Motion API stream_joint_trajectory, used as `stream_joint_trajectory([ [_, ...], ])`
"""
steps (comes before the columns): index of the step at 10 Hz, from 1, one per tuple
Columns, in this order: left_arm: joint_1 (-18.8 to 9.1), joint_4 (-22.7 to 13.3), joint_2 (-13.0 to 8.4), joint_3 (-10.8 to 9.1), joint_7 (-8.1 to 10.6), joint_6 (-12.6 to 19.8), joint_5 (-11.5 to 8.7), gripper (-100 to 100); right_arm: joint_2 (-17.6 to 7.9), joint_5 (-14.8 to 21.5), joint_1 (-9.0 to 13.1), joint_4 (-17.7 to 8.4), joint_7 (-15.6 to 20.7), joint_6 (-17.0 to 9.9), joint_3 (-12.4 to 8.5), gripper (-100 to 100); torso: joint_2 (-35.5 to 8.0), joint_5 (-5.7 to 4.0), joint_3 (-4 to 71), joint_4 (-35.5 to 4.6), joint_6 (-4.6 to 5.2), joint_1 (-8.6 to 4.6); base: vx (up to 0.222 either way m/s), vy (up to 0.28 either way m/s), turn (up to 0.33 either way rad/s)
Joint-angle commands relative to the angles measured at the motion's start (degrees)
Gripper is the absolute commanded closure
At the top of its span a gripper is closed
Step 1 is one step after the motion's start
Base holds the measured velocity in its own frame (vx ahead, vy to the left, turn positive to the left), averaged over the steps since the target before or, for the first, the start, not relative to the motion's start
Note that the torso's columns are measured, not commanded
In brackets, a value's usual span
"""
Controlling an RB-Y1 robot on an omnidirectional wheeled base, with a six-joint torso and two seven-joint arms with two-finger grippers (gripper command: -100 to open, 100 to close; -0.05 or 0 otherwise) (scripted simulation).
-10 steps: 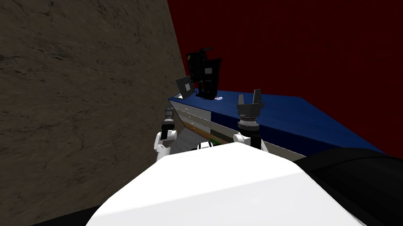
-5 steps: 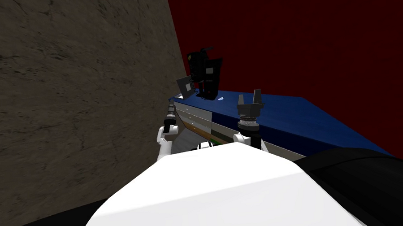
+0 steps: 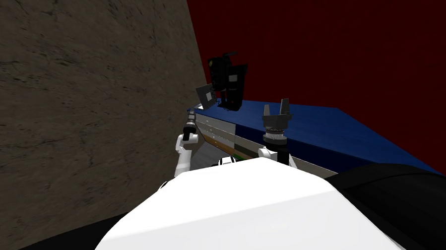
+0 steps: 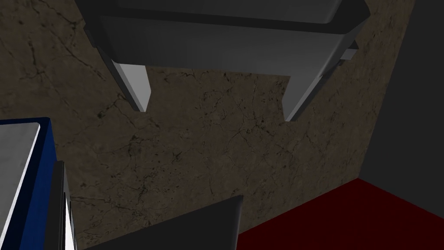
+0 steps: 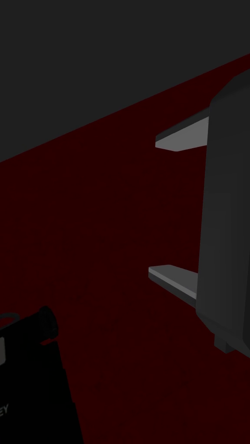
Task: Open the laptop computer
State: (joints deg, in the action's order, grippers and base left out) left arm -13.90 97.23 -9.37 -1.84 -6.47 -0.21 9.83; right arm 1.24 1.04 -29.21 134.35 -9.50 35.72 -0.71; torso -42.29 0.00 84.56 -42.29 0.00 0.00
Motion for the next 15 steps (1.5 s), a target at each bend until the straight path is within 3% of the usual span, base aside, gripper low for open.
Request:
stream_joint_trajectory([
  [1, -4.23, -3.03, 0.0, -0.11, -0.19, 2.03, 0.9, -100, 0.0, 0.0, 0.0, 0.0, 0.0, 0.0, 0.0, 0, 0.02, 0.0, 0.01, 0.01, 0.0, 0.02, 0.015, 0.017, 0.003],
  [11, -20.45, -16.43, 0.61, -0.42, -0.81, 10.83, 4.68, -100, 0.0, 0.0, 0.0, 0.0, 0.0, 0.0, 0.0, 0, 0.02, 0.0, 0.01, 0.01, 0.0, 0.0, 0.015, 0.016, 0.003],
  [12, -22.62, -19.12, 0.85, -0.48, -0.92, 12.55, 5.4, -100, 0.0, 0.0, 0.0, 0.0, 0.0, 0.0, 0.0, 0, 0.0, 0.0, 0.0, 0.0, 0.0, -0.01, 0.017, 0.016, 0.005],
  [13, -23.61, -19.19, 0.85, -0.48, -0.92, 12.55, 5.4, -100, 0.0, 0.0, 0.0, 0.0, 0.0, 0.0, 0.0, 0, 0.01, 0.0, 0.01, 0.01, 0.0, 0.0, 0.014, 0.013, 0.001],
  [14, -25.71, -21.88, 1.07, -0.53, -1.03, 14.25, 6.12, -100, 0.0, 0.0, 0.0, 0.0, 0.0, 0.0, 0.0, 0, 0.0, 0.0, 0.0, 0.0, 0.01, -0.01, 0.019, 0.013, 0.003],
  [15, -26.72, -21.92, 1.07, -0.53, -1.03, 14.25, 6.12, -100, 0.0, 0.0, 0.0, 0.0, 0.0, 0.0, 0.0, 0, 0.02, 0.0, 0.01, 0.0, 0.0, 0.0, 0.015, 0.012, 0.001],
])
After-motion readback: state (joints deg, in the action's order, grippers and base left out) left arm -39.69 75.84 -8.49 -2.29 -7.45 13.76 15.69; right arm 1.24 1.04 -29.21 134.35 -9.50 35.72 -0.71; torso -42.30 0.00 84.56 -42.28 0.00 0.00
